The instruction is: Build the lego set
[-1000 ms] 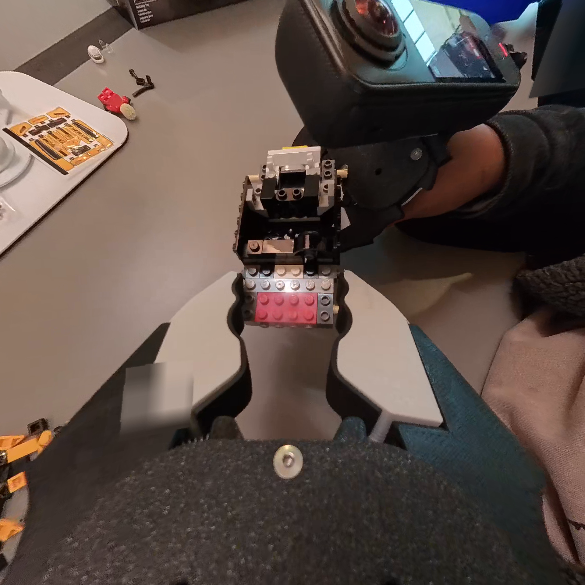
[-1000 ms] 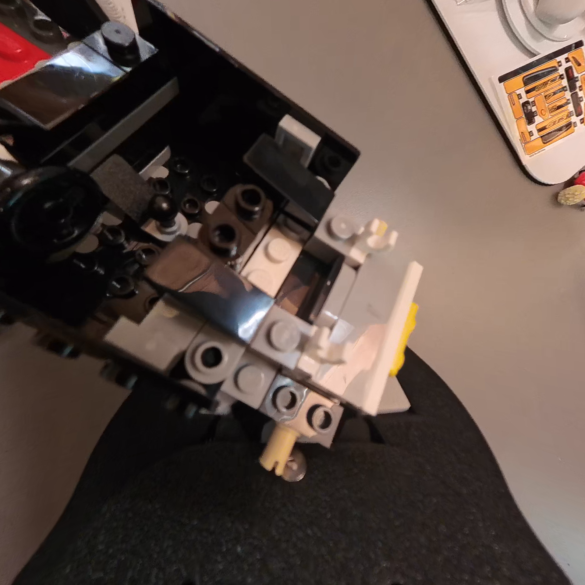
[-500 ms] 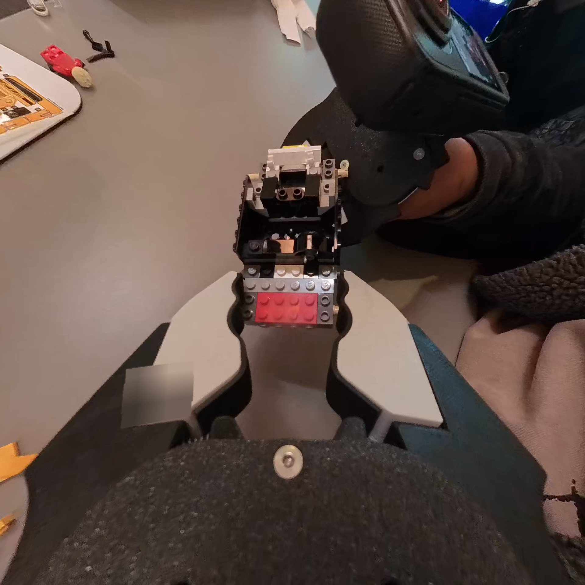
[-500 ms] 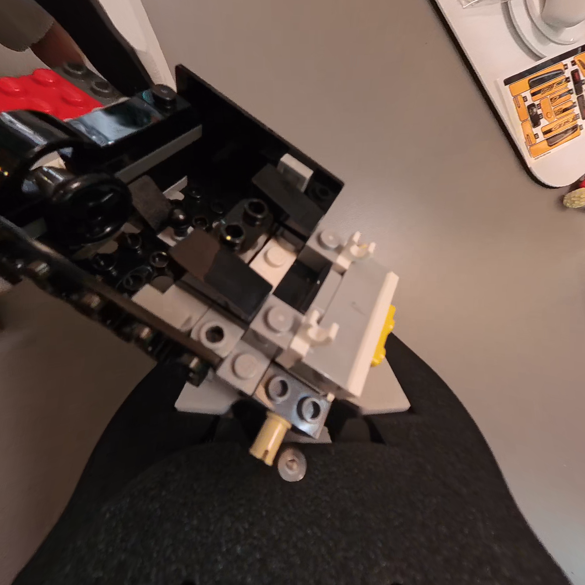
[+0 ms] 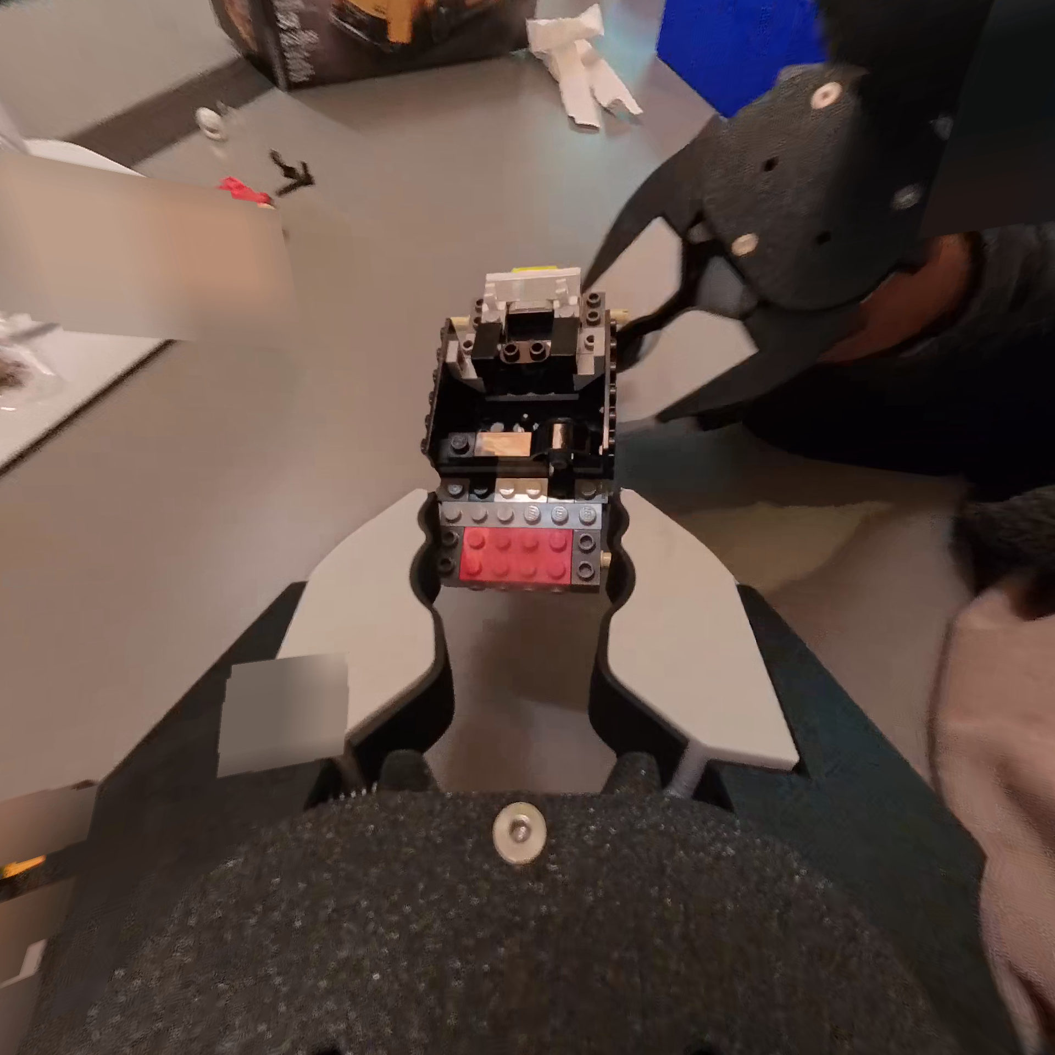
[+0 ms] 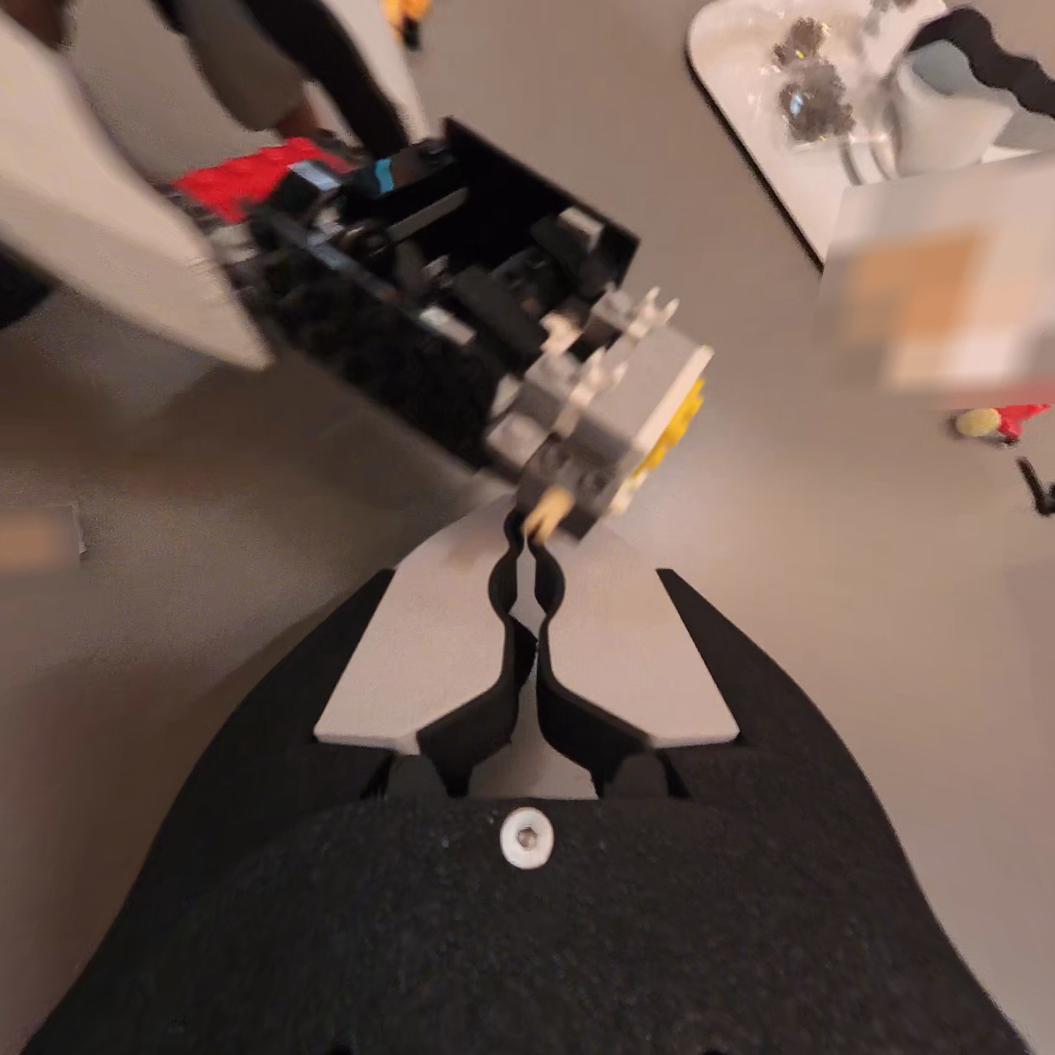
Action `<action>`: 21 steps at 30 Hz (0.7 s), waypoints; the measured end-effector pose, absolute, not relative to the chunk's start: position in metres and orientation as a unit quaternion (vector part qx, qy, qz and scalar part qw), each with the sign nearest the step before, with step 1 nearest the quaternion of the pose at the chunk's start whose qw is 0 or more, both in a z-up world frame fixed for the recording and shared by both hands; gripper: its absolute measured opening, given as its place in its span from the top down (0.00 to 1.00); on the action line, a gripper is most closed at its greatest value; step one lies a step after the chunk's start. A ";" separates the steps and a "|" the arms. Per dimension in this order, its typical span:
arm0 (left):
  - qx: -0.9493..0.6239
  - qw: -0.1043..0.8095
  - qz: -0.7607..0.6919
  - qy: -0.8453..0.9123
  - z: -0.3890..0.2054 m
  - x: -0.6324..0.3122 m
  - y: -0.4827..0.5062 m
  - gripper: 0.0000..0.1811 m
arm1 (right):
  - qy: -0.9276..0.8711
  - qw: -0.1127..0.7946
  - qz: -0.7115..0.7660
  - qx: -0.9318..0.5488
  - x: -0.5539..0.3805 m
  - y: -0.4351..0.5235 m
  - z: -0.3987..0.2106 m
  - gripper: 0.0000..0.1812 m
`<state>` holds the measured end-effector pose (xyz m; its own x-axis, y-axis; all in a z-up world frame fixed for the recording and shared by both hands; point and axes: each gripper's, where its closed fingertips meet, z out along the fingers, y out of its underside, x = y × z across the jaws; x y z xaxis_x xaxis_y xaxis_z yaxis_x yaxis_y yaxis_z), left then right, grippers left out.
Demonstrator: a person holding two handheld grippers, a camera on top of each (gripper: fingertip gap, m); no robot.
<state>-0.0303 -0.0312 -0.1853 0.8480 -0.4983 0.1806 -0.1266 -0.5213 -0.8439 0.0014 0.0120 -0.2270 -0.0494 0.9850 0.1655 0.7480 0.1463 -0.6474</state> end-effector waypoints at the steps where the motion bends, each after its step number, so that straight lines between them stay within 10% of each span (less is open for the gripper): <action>1: -0.847 0.461 -0.192 0.185 -0.186 -0.036 -0.029 0.69 | -0.711 0.285 0.225 -0.602 0.003 0.002 -0.224 0.97; 21: -0.845 0.462 -0.124 0.239 -0.209 -0.054 -0.025 0.69 | -0.856 0.174 0.268 -0.406 0.018 -0.137 -0.248 0.90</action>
<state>-0.0544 -0.0249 -0.2085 0.8549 -0.5186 -0.0105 -0.2885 -0.4586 -0.8405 0.0177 -0.1370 -0.2477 -0.6105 0.7880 0.0798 0.6019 0.5271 -0.5999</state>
